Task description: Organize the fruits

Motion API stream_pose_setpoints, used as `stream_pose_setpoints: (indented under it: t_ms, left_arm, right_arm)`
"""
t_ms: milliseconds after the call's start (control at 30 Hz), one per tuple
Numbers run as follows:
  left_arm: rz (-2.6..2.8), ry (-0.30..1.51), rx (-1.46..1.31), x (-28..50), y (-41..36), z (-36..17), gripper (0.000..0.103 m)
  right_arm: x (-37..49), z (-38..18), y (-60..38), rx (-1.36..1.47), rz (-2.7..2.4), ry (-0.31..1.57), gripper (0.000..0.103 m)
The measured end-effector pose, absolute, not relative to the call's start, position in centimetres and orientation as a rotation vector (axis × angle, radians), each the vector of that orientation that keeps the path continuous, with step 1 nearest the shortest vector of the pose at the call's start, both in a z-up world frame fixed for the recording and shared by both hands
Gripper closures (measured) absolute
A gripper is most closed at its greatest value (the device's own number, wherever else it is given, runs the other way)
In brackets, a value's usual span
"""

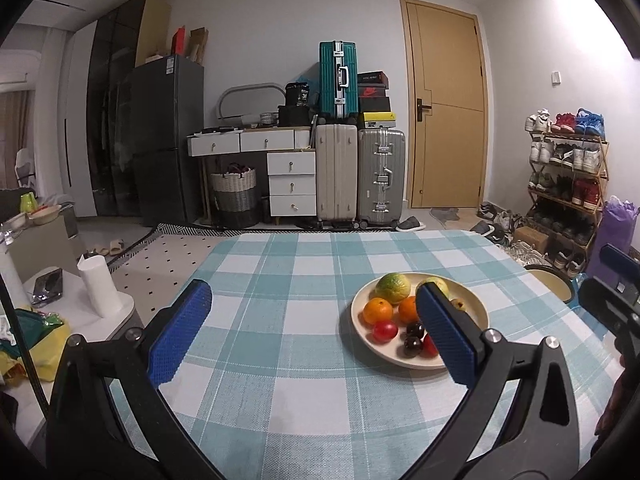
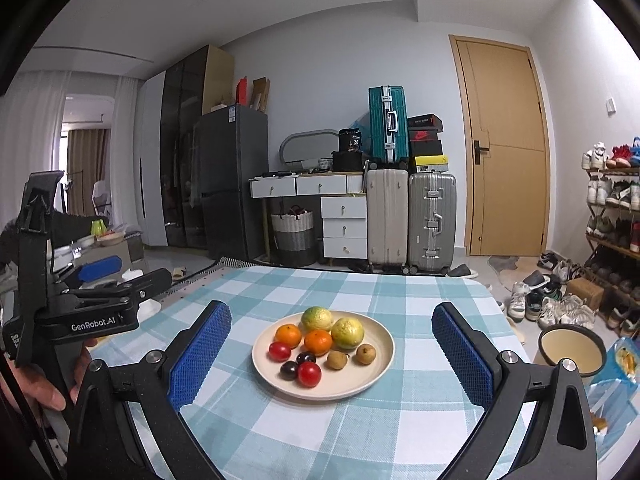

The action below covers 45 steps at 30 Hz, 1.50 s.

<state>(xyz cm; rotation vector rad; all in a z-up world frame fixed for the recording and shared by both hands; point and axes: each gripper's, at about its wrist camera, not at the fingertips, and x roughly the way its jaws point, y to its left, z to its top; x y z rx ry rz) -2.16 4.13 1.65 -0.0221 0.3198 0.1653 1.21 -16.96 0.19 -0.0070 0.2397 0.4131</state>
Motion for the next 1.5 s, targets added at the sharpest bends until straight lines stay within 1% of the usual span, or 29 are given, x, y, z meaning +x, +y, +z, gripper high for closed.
stream_pose_setpoints:
  t_ms: [467, 667, 833, 1000, 1500]
  left_arm:
    - [0.174, 0.349, -0.005, 0.3, 5.0, -3.8, 0.001]
    - [0.190, 0.317, -0.024, 0.2, 5.4, -5.3, 0.001]
    - [0.188, 0.320, -0.040, 0.5, 5.8, -5.7, 0.001]
    - [0.178, 0.334, -0.030, 0.7, 5.5, -5.8, 0.001]
    - [0.161, 0.319, -0.034, -0.1, 5.5, -5.5, 0.001]
  right_arm:
    - [1.3, -3.1, -16.4, -0.103, 0.413, 0.201, 0.000]
    - [1.6, -4.8, -16.1, -0.123, 0.433, 0.212, 0.000]
    - [2.4, -5.1, -16.8, -0.080, 0.441, 0.243, 0.000]
    - [4.4, -5.8, -17.4, -0.037, 0.410, 0.321, 0.000]
    - [4.1, -5.8, -16.9, -0.058, 0.417, 0.313, 0.000]
